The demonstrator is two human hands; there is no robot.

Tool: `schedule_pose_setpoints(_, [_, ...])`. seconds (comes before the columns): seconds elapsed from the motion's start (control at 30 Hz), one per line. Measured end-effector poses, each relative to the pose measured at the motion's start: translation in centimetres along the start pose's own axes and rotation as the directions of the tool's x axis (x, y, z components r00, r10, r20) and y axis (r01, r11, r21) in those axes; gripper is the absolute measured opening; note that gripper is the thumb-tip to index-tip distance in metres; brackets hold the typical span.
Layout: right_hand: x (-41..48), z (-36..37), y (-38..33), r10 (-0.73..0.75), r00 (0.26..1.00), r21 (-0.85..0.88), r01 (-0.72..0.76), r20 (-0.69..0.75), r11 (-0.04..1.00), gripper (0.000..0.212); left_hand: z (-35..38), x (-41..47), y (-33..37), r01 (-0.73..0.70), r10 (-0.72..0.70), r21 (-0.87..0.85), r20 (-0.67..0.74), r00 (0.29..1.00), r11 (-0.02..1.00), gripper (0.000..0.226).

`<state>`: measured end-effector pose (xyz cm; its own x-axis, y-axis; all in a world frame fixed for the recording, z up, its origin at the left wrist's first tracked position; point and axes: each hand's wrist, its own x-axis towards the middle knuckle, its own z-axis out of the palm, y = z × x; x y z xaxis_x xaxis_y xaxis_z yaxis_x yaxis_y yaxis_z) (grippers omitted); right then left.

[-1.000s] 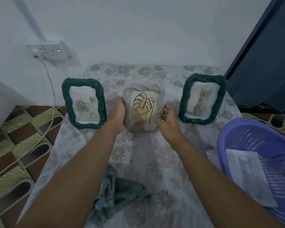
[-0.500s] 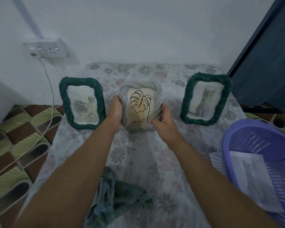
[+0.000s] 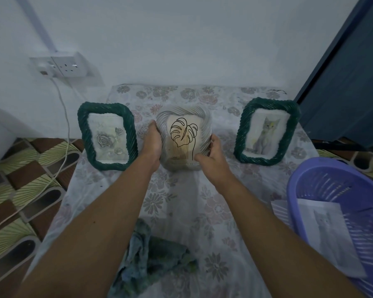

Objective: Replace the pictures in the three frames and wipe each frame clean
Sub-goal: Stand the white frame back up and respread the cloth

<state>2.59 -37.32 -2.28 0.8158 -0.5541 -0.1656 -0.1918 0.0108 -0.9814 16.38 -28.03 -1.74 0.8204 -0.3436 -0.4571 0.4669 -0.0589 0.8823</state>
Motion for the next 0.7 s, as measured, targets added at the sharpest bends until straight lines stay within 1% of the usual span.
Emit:
schedule_pose_setpoints(0.13, [0.1,0.0,0.0,0.008,1.0,0.001,-0.008,0.005,1.0,0.065,0.1,0.0,0.2,0.009,-0.009,0.004,0.02,1.0,1.0,0.06])
schedule_pose_setpoints(0.23, [0.1,0.1,-0.1,0.018,1.0,-0.015,-0.018,0.001,1.0,0.066,0.0,0.0,0.3,0.003,-0.003,0.01,-0.002,1.0,1.0,0.063])
schedule_pose_setpoints(0.3, [0.1,0.1,-0.2,0.034,0.999,-0.021,-0.034,-0.004,0.999,0.069,-0.1,0.1,0.2,0.01,-0.01,0.023,-0.035,0.999,1.0,0.068])
schedule_pose_setpoints(0.4, [-0.2,0.1,-0.6,0.074,0.997,-0.032,-0.074,-0.007,0.997,0.073,-0.2,0.2,-0.2,0.015,-0.011,0.038,-0.105,0.994,0.999,0.082])
schedule_pose_setpoints(0.47, [-0.7,0.1,-1.1,0.103,0.995,-0.03,-0.103,0.011,0.994,0.084,-0.1,-0.3,-0.1,0.018,-0.011,0.048,-0.155,0.988,0.999,0.09])
schedule_pose_setpoints(0.5, [-0.9,0.2,-1.3,0.117,0.993,-0.027,-0.117,0.015,0.993,0.089,-0.1,-0.6,-0.1,0.012,-0.001,0.061,-0.179,0.984,0.998,0.091])
schedule_pose_setpoints(0.6, [-1.5,0.4,-1.3,0.122,0.992,-0.022,-0.122,-0.029,0.992,0.1,0.1,-2.4,-0.2,-0.019,0.053,0.153,-0.226,0.973,0.988,0.084])
schedule_pose_setpoints(0.7, [-2.5,1.2,-1.4,0.076,0.988,-0.053,-0.084,-0.136,0.995,0.103,-0.2,-4.7,-0.5,-0.064,0.115,0.212,-0.239,0.964,0.975,0.066])
